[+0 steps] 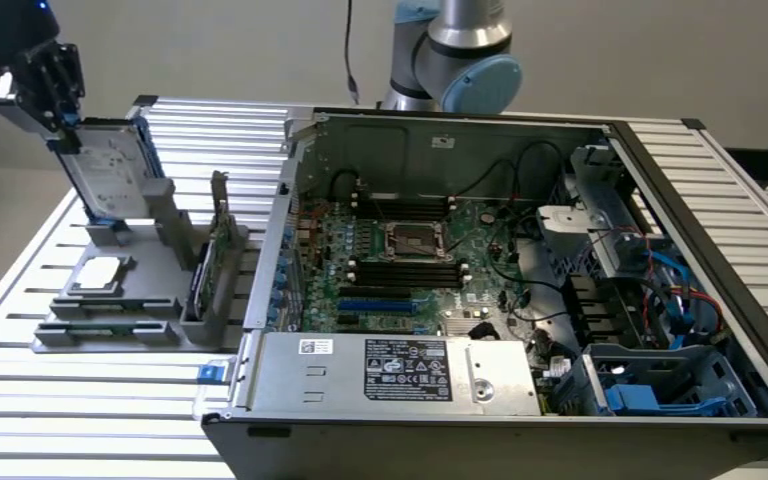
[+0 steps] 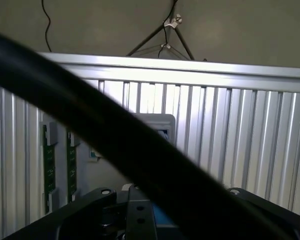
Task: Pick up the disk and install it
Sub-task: 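Pick up the disk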
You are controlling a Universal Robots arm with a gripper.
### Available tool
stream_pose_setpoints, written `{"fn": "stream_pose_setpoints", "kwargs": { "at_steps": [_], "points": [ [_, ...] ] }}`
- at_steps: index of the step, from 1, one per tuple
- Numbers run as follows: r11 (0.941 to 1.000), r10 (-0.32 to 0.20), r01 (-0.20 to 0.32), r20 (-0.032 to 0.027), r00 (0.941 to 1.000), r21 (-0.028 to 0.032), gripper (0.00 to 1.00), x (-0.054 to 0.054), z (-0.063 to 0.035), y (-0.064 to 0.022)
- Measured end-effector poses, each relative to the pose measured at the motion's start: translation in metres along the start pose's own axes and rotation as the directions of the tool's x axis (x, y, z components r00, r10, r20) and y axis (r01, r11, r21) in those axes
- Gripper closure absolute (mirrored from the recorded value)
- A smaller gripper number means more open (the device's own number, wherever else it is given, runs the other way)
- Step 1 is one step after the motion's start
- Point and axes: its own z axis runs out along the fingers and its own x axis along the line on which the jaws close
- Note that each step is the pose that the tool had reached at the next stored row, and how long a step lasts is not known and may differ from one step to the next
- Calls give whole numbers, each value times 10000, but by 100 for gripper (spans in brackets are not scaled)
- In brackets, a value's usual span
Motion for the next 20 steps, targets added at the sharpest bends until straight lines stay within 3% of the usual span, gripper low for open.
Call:
{"fn": "stream_pose_setpoints", "kwargs": {
  "at_steps": [13, 20],
  "points": [
    [10000, 0, 0, 55, 10000, 3, 67, 76, -580, -10],
    [10000, 0, 0, 84, 10000, 1, 67, 151, -897, -95]
  ]
}}
